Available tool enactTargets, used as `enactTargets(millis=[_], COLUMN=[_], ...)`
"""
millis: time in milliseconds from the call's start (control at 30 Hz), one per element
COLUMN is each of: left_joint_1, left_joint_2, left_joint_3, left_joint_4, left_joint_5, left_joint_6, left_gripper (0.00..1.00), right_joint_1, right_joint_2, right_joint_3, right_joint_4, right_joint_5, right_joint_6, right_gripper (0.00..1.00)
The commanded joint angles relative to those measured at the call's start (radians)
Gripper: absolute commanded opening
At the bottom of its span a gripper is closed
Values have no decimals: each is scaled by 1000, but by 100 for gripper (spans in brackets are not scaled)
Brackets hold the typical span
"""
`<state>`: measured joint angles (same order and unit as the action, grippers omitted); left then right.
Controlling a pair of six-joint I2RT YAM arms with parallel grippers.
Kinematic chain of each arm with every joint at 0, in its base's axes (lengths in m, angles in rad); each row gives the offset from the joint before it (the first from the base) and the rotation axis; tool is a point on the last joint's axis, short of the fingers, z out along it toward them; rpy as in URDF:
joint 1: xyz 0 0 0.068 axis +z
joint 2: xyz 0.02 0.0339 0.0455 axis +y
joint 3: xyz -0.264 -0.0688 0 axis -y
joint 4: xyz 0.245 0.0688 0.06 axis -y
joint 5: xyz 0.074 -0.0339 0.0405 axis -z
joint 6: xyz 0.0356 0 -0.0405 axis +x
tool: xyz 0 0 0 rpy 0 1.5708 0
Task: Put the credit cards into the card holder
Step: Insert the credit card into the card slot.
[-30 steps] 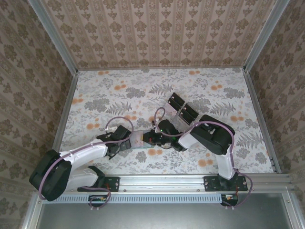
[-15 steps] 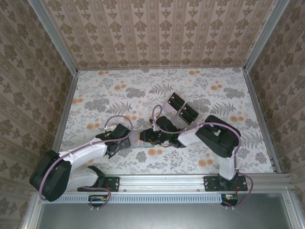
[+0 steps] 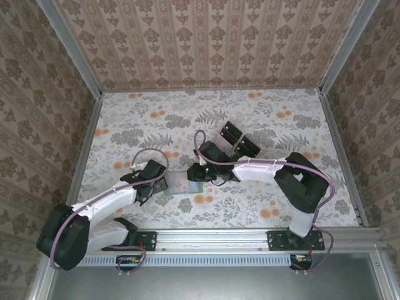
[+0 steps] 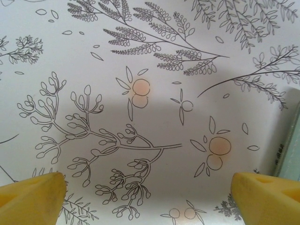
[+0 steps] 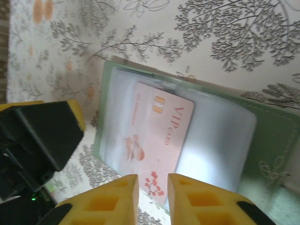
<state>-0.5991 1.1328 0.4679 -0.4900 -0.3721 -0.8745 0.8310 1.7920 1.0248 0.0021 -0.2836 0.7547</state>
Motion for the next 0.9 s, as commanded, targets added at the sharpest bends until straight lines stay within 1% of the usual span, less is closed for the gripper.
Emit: enactTargets(millis=[0, 200, 467, 867], left_joint_1=[10, 10, 10, 3], left_joint_2=[32, 71, 105, 147], left_joint_3=[19, 17, 11, -13], left_joint_4=[-21, 9, 47, 106], left_joint_5=[-22, -2, 24, 59], left_joint_6=[9, 9, 9, 5], left_gripper=[100, 100, 100, 100], right_joint_1=[1, 14, 22, 42], right_joint_2=[43, 107, 167, 215], right_joint_3=[44, 87, 128, 188], right_joint_4=[-109, -105, -96, -100], right_joint_5=[45, 35, 7, -13], right_joint_6=[-51, -48, -37, -26], right_gripper=[16, 12, 12, 12])
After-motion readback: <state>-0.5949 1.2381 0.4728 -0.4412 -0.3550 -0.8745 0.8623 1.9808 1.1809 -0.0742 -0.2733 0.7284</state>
